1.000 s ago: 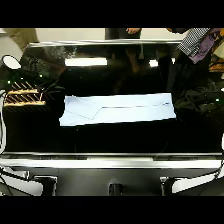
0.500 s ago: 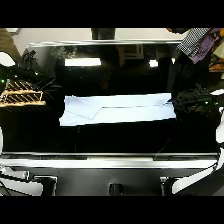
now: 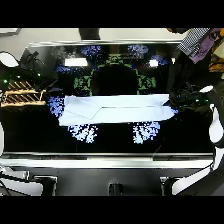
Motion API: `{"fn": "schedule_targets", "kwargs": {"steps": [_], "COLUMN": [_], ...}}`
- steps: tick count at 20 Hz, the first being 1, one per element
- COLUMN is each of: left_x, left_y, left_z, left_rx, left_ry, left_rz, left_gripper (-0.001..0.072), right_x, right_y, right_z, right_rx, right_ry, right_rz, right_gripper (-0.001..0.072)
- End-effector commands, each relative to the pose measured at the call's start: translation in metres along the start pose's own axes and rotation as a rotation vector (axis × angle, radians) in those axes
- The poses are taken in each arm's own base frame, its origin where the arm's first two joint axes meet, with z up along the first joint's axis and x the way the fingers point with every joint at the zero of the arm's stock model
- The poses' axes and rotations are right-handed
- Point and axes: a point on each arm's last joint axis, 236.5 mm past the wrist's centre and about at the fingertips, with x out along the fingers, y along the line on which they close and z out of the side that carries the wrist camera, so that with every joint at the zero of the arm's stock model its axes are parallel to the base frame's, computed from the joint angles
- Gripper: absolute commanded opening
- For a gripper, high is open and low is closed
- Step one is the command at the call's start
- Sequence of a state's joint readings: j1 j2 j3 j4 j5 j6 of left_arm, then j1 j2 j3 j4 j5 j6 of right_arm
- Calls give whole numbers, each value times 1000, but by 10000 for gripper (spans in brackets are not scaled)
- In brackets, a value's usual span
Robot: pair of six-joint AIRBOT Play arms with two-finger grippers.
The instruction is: Fold the clothes and pants, and hang the long-sleeved shirts on hangers.
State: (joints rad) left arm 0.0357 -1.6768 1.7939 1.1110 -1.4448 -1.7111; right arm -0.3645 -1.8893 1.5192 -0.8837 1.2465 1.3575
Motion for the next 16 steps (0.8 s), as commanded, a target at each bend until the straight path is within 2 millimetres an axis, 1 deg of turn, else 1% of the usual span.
{"fn": "schedule_targets", "kwargs": {"steps": [1,2,4,7,8,10,11,13,16], "left_x": [30,47,85,145,166,198,212,233,253], "left_y": [-16,-29,-61,-119,-143,-184,-204,-236,-271], "left_z": [-10,-15,-30,-64,-78,-102,-116,-141,-176], "left_rx": [27,29,20,8,-6,-57,-90,-143,-149], "left_ry": [24,29,51,129,152,189,211,239,270], "left_rz": [-16,-41,-118,-232,-281,-369,-414,-474,-508], "left_gripper": [19,19,19,19,18,18,18,17,16], "right_x": [-36,-49,-80,-128,-142,-167,-177,-194,-212], "right_y": [23,29,49,83,91,104,109,118,125], "right_z": [-4,-5,-8,-16,-19,-30,-36,-53,-73], "right_rx": [-22,-25,-51,-70,-77,-84,-92,-111,-131], "right_ry": [-35,-54,-105,-200,-230,-277,-287,-294,-297], "right_rz": [-30,-44,-54,-54,-56,-74,-81,-91,-115], "right_gripper": [39,39,39,38,38,38,38,38,38]}}
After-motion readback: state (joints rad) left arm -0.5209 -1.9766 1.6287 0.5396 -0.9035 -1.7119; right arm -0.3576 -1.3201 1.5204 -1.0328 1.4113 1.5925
